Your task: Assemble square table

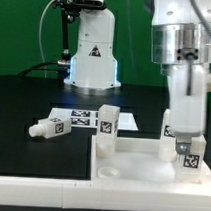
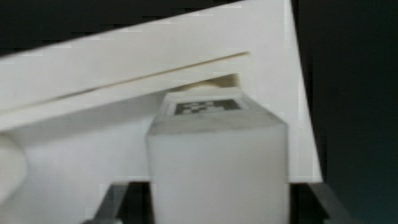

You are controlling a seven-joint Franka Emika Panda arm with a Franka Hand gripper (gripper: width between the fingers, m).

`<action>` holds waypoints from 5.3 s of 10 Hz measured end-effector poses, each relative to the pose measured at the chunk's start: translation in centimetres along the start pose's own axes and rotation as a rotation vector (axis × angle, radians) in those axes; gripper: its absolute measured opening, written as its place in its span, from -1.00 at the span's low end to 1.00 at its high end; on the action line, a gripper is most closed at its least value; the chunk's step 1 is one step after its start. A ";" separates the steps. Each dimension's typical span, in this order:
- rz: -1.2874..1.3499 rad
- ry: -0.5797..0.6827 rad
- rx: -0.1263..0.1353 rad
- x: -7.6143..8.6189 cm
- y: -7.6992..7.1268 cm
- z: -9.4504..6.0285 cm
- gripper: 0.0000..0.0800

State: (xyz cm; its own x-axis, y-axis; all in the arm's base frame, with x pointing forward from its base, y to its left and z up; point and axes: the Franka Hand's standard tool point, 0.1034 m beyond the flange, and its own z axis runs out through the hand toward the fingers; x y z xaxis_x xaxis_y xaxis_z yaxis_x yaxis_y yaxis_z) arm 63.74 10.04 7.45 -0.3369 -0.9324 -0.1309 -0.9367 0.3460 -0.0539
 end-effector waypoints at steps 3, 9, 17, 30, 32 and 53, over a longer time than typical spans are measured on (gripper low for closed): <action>0.104 0.011 0.002 0.1 0.1 0.0 -0.27; 0.027 -0.036 0.062 2.3 -2.5 -5.3 0.61; -0.288 -0.059 0.079 6.6 -2.2 -7.7 0.62; -1.017 -0.010 0.022 17.6 0.3 -6.5 0.62; -1.019 -0.014 0.019 18.0 0.4 -6.4 0.62; -1.054 -0.015 -0.192 26.7 14.1 2.3 0.32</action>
Offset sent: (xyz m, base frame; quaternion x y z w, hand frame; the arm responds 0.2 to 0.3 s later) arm 0.0000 0.0000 0.0000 0.0000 0.0000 0.0000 1.0000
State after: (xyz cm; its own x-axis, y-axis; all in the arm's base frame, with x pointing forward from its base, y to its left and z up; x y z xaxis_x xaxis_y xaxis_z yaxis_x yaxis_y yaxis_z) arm 41.80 -9.70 0.93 0.6507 -0.7496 -0.1215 -0.7543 -0.6564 0.0101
